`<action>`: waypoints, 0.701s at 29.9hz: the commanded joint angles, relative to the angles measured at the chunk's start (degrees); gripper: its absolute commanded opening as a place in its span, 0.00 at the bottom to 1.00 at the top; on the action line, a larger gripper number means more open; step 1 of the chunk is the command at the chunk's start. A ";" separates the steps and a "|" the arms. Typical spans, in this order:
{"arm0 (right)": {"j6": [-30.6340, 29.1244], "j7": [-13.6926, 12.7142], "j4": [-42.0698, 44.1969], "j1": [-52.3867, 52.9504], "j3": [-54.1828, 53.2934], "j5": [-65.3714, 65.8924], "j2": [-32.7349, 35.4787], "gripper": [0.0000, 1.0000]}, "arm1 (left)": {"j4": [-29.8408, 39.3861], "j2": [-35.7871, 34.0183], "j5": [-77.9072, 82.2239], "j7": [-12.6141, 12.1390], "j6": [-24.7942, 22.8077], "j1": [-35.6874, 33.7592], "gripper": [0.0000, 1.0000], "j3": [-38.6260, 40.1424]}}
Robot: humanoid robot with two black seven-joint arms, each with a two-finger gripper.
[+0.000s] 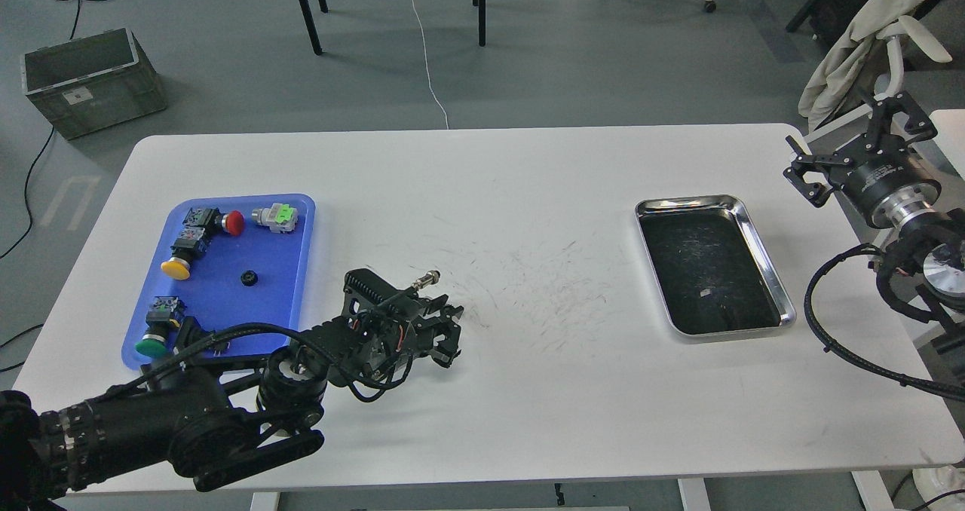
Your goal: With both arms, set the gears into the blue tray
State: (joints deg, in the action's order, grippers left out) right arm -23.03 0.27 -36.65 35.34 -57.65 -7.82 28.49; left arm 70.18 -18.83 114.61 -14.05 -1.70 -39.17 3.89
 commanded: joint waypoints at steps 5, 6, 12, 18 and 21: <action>0.00 -0.01 0.00 0.00 0.00 0.00 0.16 0.98 | 0.65 -1.82 -0.18 0.07 -0.06 -0.03 0.07 0.94; 0.00 -0.01 0.00 0.00 0.00 0.00 0.16 0.98 | 0.83 -2.26 -0.44 0.07 0.03 -0.38 0.07 1.21; 0.00 -0.01 -0.17 0.08 0.35 0.00 0.25 0.98 | 6.62 -7.35 -5.18 -0.54 -0.06 -3.36 0.07 7.79; -0.09 -0.01 -0.17 0.08 0.35 0.00 0.60 0.98 | 12.51 -16.05 -7.47 -0.63 -1.37 -4.95 0.07 15.18; -0.09 -0.01 -0.26 0.08 0.44 0.00 0.51 0.98 | 15.15 -20.36 -9.22 -0.37 -2.52 -7.23 0.07 16.33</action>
State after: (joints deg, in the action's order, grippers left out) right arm -23.07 0.27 -36.90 35.44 -57.32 -7.82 29.04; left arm 83.02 -35.35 106.92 -14.68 -3.28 -44.50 18.95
